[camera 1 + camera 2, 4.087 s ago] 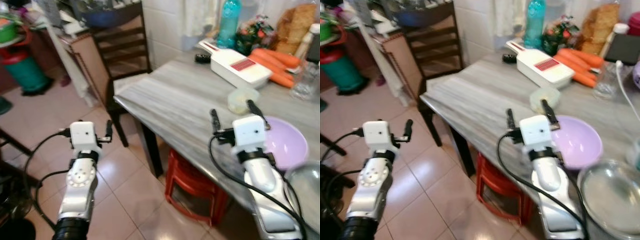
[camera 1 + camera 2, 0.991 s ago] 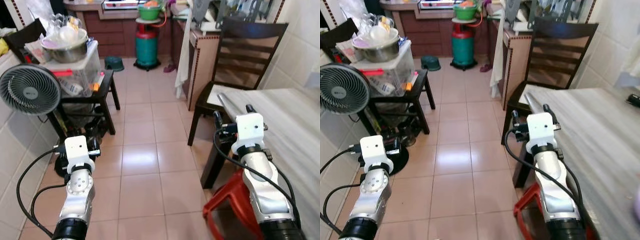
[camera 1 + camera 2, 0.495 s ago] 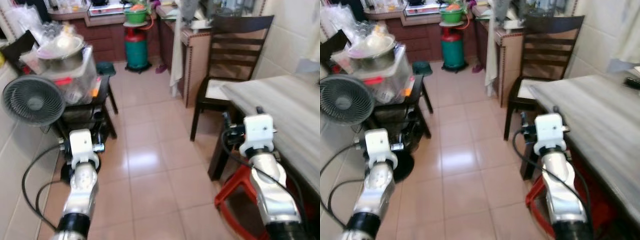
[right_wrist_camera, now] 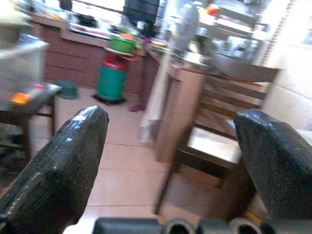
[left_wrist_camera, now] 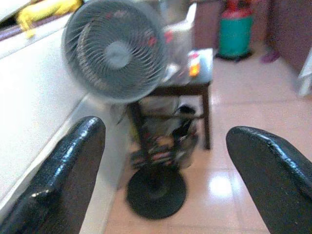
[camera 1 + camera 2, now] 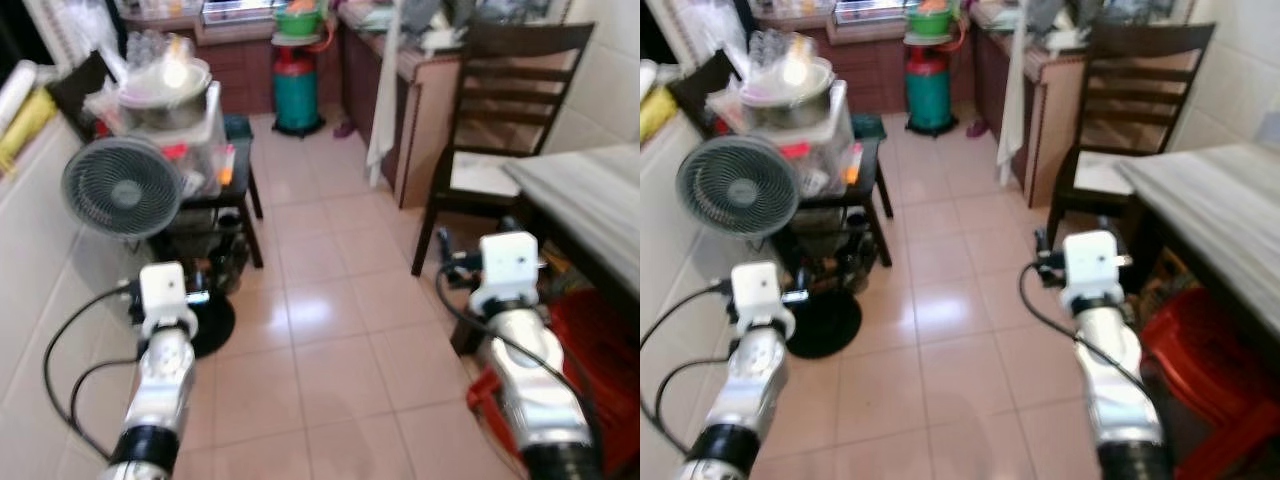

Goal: Setting the table

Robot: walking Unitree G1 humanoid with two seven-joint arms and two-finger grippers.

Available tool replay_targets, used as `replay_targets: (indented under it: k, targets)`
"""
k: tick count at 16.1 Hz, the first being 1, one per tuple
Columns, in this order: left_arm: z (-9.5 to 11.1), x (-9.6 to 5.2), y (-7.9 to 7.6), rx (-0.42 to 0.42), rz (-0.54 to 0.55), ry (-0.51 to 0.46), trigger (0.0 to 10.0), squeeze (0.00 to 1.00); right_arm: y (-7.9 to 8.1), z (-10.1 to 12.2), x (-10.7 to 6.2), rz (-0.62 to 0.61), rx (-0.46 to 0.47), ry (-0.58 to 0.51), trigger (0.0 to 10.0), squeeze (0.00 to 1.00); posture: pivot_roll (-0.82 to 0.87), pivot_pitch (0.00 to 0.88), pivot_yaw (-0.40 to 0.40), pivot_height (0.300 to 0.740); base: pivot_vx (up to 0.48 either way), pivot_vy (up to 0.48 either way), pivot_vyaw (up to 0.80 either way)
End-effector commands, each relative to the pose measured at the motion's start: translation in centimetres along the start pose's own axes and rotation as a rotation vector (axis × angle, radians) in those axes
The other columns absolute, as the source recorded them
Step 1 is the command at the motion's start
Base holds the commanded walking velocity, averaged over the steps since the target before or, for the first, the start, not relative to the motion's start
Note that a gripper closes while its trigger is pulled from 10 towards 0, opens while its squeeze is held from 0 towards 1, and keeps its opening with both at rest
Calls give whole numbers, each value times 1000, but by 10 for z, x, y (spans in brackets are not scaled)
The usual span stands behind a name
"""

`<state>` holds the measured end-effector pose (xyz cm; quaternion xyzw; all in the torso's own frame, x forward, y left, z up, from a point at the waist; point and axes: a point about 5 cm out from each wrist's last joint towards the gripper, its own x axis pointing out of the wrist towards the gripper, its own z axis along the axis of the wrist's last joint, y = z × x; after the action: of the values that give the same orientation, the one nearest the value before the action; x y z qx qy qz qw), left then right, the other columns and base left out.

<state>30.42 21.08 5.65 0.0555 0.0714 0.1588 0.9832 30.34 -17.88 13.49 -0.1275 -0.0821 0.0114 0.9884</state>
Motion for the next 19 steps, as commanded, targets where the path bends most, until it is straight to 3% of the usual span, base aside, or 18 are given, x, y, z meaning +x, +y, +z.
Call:
replay_targets:
  k: [1,5,10,15,19]
  targets:
    - [-4,0,1,3,-2,14,10000,0,-1,-2,2,12,1,4,10000,0,-93,0,64,740,0,0,0]
    - [-31,-5,9,74,0,114,10000,0,1,-25,0,61,-13,70,10000,0,-85,0,68,740,0,0,0]
    - [-78,-24,23,128,-29,343,10000,0,9,-56,-3,93,-7,173,10000,0,-96,0,81,740,0,0,790]
    - [-111,-48,7,161,-202,549,10000,0,14,-116,-28,62,62,492,10000,0,-89,0,63,740,0,0,598]
    - [-120,-57,2,163,-213,621,10000,0,14,-142,-51,55,60,689,10000,0,-74,0,7,740,0,0,0]
